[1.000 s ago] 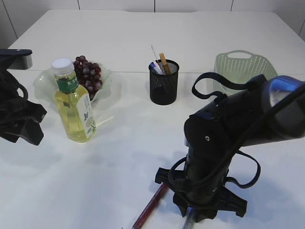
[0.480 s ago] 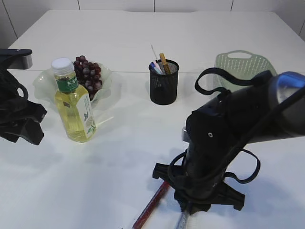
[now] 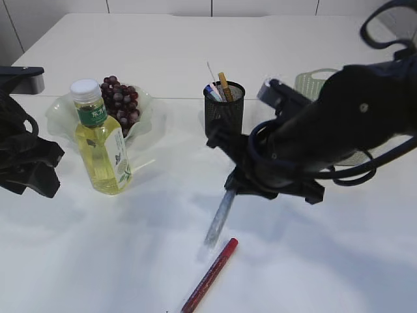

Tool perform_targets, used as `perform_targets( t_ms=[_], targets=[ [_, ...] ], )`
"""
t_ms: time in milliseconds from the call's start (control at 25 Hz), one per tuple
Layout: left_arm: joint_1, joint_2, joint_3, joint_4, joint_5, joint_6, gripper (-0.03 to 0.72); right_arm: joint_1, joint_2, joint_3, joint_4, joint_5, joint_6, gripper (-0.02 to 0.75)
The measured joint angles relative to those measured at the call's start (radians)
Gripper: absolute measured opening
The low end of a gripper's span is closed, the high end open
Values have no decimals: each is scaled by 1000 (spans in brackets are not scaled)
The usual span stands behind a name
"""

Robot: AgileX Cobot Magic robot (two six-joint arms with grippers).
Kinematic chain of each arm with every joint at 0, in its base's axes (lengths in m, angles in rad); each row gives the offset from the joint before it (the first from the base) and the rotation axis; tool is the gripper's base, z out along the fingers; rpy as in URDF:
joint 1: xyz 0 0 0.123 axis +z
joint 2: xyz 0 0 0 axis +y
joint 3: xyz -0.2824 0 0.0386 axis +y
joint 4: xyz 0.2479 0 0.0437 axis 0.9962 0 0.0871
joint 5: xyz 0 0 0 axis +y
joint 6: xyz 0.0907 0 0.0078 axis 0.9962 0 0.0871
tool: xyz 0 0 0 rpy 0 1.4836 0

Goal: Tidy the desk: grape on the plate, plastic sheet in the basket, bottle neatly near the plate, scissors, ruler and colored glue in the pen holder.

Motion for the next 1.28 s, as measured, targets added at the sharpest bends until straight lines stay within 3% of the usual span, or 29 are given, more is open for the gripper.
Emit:
perform_targets(
  t_ms=[280,560,880,1080,1280],
  targets=[
    [0,0,0,0,-2,0,363,-114,-37,0,224,-53,-376,104],
    [0,0,0,0,0,0,363,-166,-37,-34,531,-55,-871,104],
    [0,0,0,-2,2,0,363,-181,-37,-86,603,-161,-1185,103],
    [0,0,0,-2,6,0,363,-262,2,-187,624,-146,-1274,103],
    [0,0,0,-2,21,0,363,-330,99,-317,719,-87,-1422,103]
  ],
)
